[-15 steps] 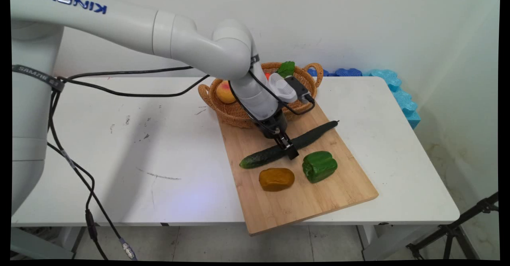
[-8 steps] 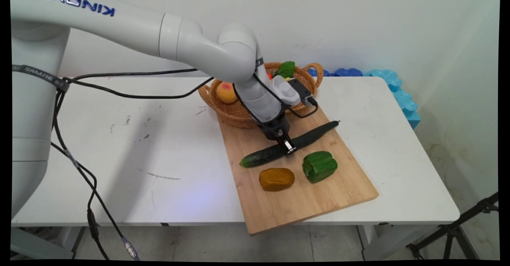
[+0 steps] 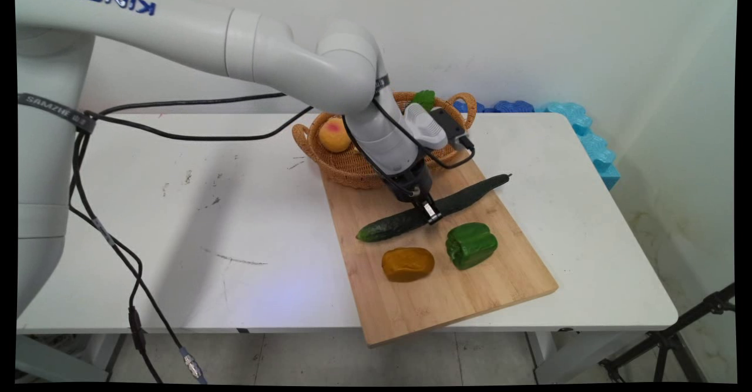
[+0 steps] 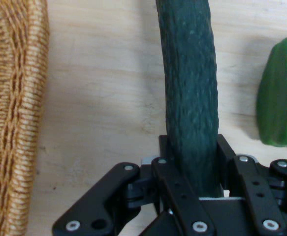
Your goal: Place the picked object in the vegetable basket
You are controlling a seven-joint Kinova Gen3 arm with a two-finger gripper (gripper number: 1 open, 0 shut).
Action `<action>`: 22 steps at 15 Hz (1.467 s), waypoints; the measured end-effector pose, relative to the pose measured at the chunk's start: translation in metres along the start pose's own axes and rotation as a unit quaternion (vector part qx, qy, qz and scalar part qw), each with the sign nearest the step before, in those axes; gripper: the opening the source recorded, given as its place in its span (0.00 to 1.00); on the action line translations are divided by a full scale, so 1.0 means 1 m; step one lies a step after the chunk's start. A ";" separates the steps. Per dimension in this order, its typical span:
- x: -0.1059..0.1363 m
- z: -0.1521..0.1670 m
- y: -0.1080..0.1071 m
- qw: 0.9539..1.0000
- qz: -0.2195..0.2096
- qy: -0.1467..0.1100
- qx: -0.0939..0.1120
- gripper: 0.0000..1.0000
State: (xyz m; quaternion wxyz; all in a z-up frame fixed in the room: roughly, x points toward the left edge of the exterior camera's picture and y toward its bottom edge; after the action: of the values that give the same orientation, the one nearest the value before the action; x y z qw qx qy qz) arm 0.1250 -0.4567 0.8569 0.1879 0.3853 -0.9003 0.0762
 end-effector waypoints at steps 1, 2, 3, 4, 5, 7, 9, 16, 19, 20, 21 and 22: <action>0.001 -0.005 0.001 1.000 0.002 0.003 -0.001 0.00; 0.002 -0.009 0.002 1.000 0.004 0.005 -0.001 0.00; 0.004 -0.016 0.002 1.000 0.006 0.010 -0.002 0.00; 0.007 -0.023 0.002 1.000 0.007 0.014 -0.002 0.00; 0.010 -0.032 0.002 1.000 0.009 0.018 -0.002 0.00; 0.017 -0.050 -0.001 1.000 0.013 0.026 -0.003 0.00; 0.024 -0.071 -0.005 0.999 0.022 0.035 -0.004 0.00; 0.044 -0.129 -0.042 0.997 0.047 0.057 0.002 0.00; 0.050 -0.142 -0.062 0.997 0.053 0.061 0.011 0.00; 0.051 -0.146 -0.070 0.996 0.055 0.063 0.014 0.00; 0.052 -0.148 -0.077 0.996 0.056 0.064 0.017 0.00; 0.052 -0.150 -0.082 0.996 0.057 0.064 0.019 0.00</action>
State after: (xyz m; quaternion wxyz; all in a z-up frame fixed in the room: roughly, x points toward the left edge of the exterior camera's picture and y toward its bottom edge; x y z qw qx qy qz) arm 0.1929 -0.5062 1.0143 0.2333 0.3307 -0.9054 0.1283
